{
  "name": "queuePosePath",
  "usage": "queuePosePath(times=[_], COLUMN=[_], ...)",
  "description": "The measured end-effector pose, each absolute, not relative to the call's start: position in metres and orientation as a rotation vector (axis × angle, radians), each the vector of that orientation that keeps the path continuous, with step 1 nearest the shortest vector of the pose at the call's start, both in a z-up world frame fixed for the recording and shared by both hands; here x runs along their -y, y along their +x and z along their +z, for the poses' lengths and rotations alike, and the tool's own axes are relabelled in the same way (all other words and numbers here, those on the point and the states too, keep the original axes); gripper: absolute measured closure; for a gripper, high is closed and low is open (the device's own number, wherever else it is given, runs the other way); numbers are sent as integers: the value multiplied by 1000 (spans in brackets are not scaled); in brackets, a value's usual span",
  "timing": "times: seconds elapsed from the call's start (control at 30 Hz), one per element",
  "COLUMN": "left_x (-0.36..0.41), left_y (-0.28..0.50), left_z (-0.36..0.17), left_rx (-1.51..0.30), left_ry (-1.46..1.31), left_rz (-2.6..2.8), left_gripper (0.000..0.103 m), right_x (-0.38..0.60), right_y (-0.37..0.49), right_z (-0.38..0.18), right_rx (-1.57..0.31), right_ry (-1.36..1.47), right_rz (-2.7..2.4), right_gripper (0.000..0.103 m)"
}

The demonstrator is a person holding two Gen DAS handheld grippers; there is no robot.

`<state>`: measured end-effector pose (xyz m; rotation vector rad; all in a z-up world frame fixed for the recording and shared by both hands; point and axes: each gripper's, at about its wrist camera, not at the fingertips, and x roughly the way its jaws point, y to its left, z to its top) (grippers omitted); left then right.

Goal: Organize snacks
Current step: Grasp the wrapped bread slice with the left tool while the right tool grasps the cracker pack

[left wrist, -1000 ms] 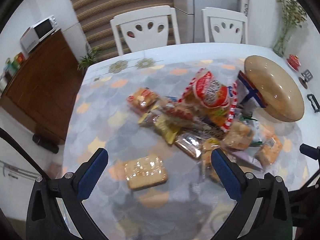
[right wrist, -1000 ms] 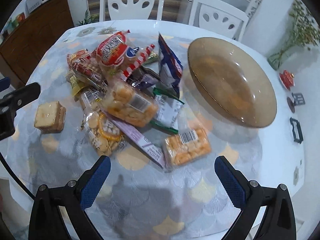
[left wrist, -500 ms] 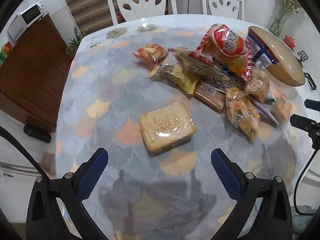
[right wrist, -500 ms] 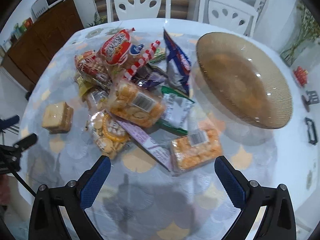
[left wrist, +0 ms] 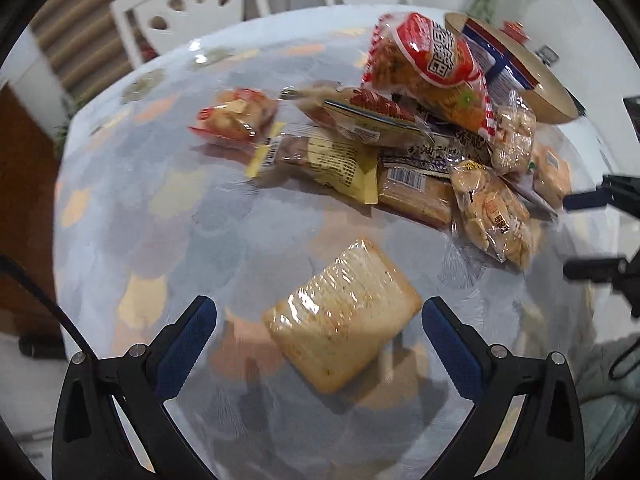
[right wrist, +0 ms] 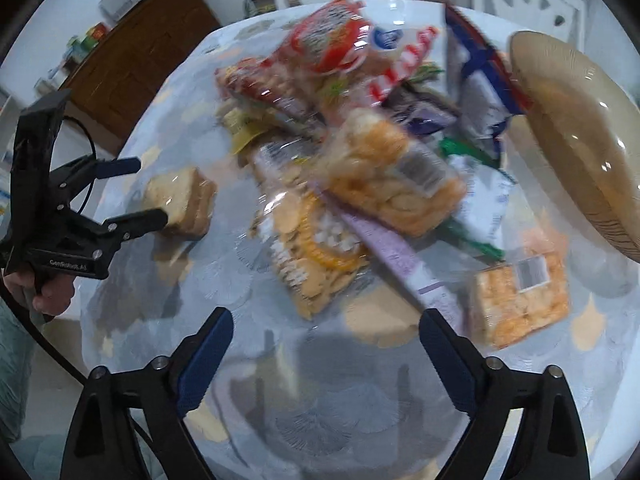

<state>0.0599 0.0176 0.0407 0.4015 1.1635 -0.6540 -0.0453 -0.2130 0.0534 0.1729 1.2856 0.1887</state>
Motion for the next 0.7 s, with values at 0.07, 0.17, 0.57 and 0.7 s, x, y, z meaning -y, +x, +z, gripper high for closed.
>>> queuePosePath(times=[0.07,0.17,0.57,0.7], left_x=[-16,-15,-4,3], left_y=[63,58,56,48], left_z=[35,26,2,4], left_rx=[-1185,-1264,-1247,-1212], left_ry=[402,383,451,480], left_rz=[-689,-773,-707,-683], left_gripper=[1,1,33,35], right_x=[226,248,212,189], right_y=[-43,-27,26,30], right_z=[60,66,53,43], right_rx=[-1252,-1225,-1247,-1224], right_ry=[182,223,-135,-260], right_rz=[141,94,173,158], right_gripper=[10,10,10,10])
